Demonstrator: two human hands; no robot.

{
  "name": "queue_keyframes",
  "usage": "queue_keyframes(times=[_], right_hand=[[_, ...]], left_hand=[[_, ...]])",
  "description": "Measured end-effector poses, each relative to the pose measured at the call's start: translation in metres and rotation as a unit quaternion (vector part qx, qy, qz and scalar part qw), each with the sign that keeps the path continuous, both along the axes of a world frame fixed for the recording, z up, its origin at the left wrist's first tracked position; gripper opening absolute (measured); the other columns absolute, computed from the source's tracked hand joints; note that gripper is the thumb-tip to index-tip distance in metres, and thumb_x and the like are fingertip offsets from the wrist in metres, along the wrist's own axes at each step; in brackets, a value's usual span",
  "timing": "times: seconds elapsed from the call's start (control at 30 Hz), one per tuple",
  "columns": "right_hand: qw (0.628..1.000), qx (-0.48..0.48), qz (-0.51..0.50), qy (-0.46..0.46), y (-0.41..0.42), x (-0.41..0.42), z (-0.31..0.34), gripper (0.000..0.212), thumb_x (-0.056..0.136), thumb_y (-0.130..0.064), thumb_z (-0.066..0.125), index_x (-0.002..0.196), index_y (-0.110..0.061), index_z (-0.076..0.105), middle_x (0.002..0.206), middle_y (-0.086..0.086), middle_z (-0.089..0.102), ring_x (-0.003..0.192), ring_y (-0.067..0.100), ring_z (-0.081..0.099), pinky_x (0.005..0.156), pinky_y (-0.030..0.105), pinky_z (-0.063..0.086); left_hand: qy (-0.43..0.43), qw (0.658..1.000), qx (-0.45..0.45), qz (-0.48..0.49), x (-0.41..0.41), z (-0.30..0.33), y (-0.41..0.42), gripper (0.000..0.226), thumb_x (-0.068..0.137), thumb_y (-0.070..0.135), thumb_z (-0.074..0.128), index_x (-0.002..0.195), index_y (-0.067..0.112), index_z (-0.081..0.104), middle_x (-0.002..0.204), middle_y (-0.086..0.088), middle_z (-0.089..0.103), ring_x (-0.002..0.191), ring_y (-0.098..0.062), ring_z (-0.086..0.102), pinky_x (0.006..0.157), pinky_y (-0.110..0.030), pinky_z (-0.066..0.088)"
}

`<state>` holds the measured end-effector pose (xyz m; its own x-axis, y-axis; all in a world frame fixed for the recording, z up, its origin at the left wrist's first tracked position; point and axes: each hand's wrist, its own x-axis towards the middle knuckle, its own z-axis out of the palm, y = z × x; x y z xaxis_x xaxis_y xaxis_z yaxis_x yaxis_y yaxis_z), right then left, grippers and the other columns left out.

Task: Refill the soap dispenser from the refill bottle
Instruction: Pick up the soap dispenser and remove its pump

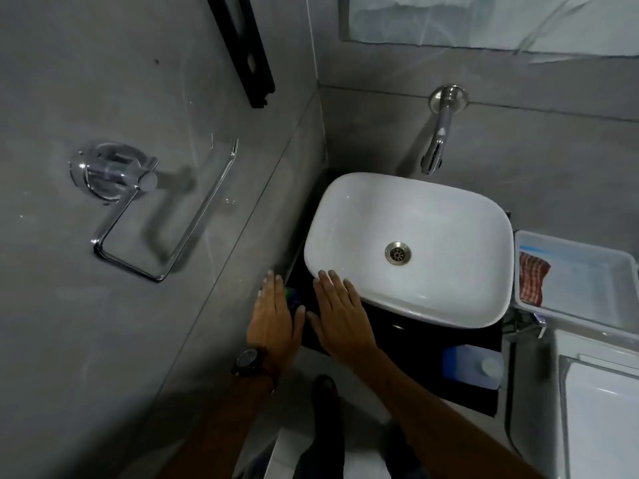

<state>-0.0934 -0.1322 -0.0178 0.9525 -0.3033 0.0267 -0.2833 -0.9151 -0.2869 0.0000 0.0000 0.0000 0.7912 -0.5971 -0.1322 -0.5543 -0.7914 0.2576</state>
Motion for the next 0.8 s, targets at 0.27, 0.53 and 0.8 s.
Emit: queue_keyframes(times=[0.27,0.53,0.8], right_hand=[[0.994,0.103,0.003,0.021,0.022,0.032,-0.023,0.055,0.098,-0.023,0.068,0.146,0.001,0.055,0.146,0.018,0.062,0.128,0.034,0.064,0.103,0.042,0.057],[0.952,0.286,-0.085,0.063,0.028,0.072,-0.035,0.057,0.106,-0.025,0.055,0.159,-0.011,0.037,0.161,0.015,0.045,0.148,0.031,0.043,0.123,0.039,0.033],[0.919,0.367,-0.133,0.064,0.024,0.062,-0.016,0.05,0.095,-0.019,0.063,0.145,-0.016,0.057,0.137,0.013,0.069,0.125,0.033,0.065,0.108,0.043,0.051]], left_hand=[[0.154,0.971,-0.12,0.136,0.008,-0.007,0.002,0.071,0.1,0.026,0.051,0.157,0.017,0.01,0.163,-0.009,0.026,0.147,-0.029,0.035,0.115,-0.042,0.035],[0.167,0.963,-0.155,0.146,0.016,-0.012,-0.001,0.055,0.103,0.022,0.047,0.154,0.018,0.029,0.156,-0.008,0.042,0.139,-0.028,0.045,0.11,-0.042,0.042],[0.159,0.959,-0.213,0.1,0.014,-0.008,0.007,0.038,0.099,0.02,0.057,0.137,0.019,0.057,0.138,-0.001,0.061,0.126,-0.02,0.058,0.1,-0.021,0.039]])
